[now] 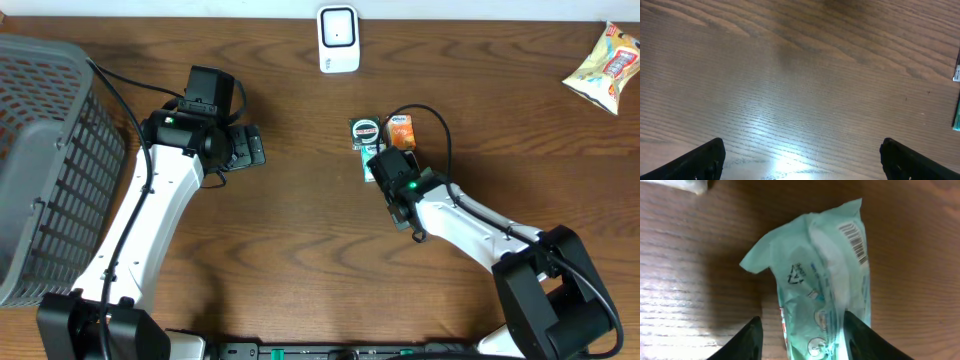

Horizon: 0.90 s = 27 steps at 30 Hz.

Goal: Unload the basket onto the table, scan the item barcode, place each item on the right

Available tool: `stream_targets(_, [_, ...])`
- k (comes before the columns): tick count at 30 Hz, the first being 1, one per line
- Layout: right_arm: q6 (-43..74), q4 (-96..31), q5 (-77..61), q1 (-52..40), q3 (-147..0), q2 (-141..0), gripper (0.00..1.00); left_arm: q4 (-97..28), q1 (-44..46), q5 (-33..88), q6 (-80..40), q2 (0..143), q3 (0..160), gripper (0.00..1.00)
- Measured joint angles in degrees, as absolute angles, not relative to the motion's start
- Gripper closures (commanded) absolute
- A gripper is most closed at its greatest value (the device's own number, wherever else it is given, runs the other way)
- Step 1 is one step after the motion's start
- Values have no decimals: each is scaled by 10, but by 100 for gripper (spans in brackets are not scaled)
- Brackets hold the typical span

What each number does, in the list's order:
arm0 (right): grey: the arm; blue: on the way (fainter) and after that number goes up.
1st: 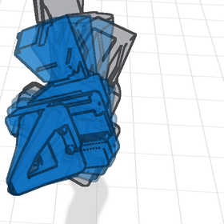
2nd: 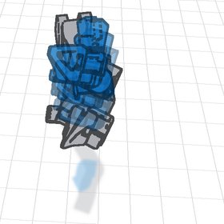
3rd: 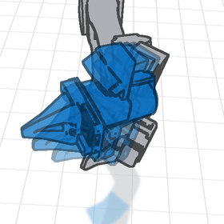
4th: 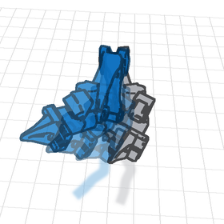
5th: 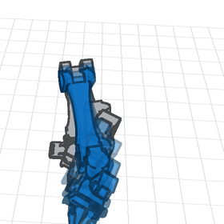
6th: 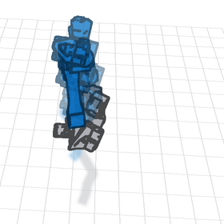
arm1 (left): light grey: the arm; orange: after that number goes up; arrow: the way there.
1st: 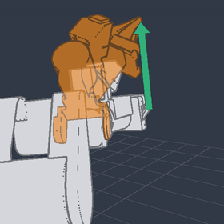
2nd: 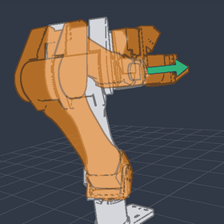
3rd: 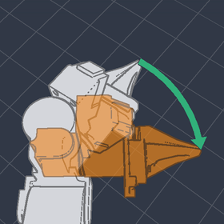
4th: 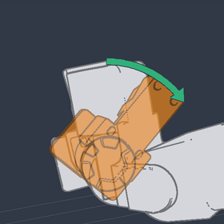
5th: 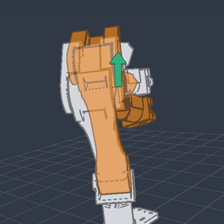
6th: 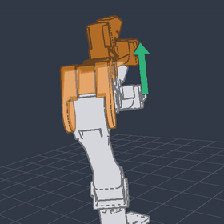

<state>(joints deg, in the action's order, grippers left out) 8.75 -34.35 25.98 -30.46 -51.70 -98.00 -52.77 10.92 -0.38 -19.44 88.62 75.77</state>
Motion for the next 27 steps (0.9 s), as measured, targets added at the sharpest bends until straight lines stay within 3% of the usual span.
stream_targets(3, [89,-337,265,-305,-509,-980,74,-528,109,-4,-194,886,758,2])
stream_targets(6, [91,-336,270,-304,-509,-980,78,-528,109,-4,-194,886,758,3])
stream_targets(8, [90,-336,271,-303,-509,-980,83,-528,109,-4,-194,886,758,2])
stream_targets(10, [89,-337,273,-303,-509,-980,96,-528,109,-4,-194,886,758,2])
stream_targets(11, [87,-338,273,-300,-510,-980,96,-528,109,-4,-194,886,758,2])
stream_targets(12, [86,-340,271,-297,-513,-979,76,-528,109,-4,-194,886,758,2])
stream_targets(13, [86,-342,268,-295,-516,-978,44,-528,109,-4,-194,886,758,2])
stream_targets(14, [81,-341,264,-291,-516,-978,34,-528,109,-4,-194,886,758,2])
stream_targets(21, [62,-340,239,-281,-516,-978,37,-528,109,-4,-194,886,758,2])
stream_targets(27, [53,-311,232,-279,-502,-978,59,-528,109,-4,-194,886,758,2])
